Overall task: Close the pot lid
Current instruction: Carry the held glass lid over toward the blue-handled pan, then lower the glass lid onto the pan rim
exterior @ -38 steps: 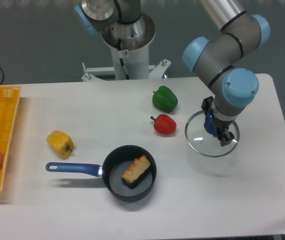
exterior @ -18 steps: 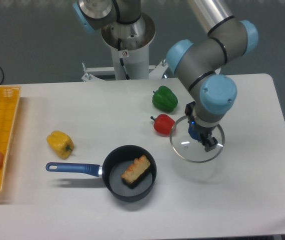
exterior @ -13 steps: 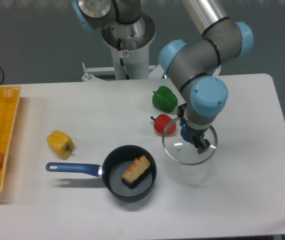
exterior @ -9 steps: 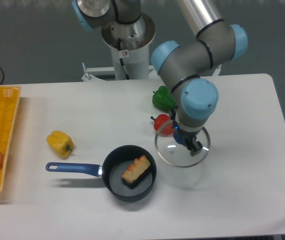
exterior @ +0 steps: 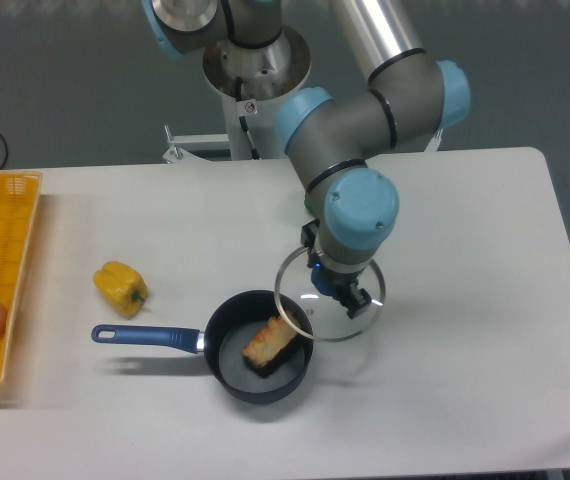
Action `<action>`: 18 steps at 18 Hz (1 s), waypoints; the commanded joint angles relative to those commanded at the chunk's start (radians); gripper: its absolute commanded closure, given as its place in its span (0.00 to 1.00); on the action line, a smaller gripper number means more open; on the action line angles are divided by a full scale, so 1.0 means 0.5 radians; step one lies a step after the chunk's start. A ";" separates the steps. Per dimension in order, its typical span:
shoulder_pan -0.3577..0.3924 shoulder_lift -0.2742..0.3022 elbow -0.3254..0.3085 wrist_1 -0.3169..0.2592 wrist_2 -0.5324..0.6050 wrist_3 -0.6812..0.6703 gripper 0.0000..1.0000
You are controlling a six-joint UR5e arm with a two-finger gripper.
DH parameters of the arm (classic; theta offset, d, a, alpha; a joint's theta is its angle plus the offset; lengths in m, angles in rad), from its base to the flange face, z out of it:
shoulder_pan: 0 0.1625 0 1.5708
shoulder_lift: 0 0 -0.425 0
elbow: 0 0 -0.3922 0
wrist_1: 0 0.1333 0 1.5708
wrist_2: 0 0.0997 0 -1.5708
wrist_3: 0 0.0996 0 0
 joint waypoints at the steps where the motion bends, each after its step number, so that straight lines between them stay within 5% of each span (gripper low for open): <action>1: -0.012 0.000 0.000 -0.003 -0.009 -0.018 0.38; 18: -0.160 -0.101 0.135 0.015 -0.080 -0.199 0.37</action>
